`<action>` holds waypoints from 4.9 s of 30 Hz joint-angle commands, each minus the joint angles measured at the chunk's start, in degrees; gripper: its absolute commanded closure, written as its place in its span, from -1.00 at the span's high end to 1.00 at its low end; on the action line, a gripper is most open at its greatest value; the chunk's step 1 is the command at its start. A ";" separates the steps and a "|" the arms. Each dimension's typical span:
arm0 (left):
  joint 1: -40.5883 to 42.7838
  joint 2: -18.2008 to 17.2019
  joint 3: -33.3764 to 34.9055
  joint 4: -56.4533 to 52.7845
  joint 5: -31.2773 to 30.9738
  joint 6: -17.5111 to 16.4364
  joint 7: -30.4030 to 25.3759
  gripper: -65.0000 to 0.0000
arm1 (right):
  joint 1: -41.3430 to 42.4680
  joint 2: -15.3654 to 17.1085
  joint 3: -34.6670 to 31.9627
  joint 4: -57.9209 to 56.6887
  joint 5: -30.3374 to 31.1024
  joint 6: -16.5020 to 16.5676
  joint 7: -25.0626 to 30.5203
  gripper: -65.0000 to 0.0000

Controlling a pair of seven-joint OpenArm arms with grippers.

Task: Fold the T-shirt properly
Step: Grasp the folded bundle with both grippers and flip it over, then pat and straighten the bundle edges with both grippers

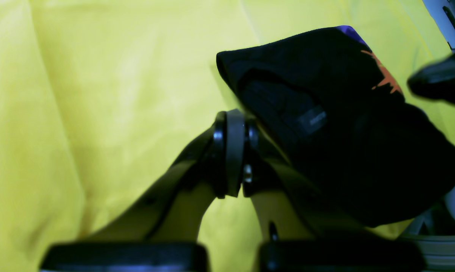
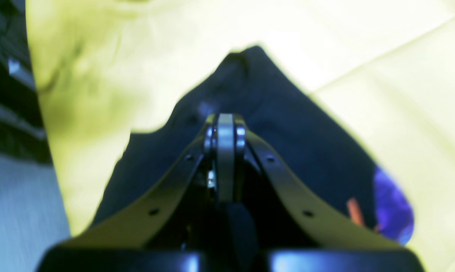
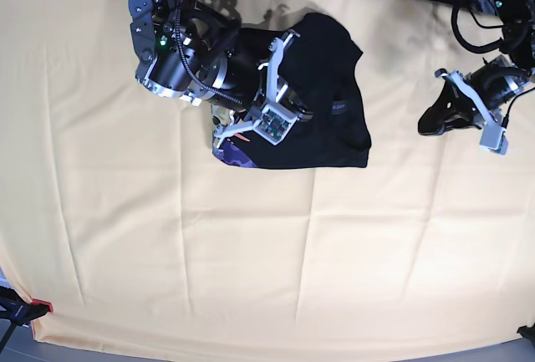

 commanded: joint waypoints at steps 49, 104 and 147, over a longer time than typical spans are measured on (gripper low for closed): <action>-0.35 -4.68 45.05 18.32 17.14 -8.23 0.96 -1.00 | 23.45 11.30 4.02 -29.88 -3.50 1.28 18.12 -1.00; -35.21 1.07 45.88 -33.94 34.27 -8.23 -36.44 -1.00 | -13.05 8.09 19.85 -7.50 19.30 1.28 5.11 -1.00; -43.25 -1.64 57.31 -33.11 39.26 -8.23 -22.14 -1.00 | -9.44 3.26 19.93 -6.32 -2.91 -11.63 7.67 -1.00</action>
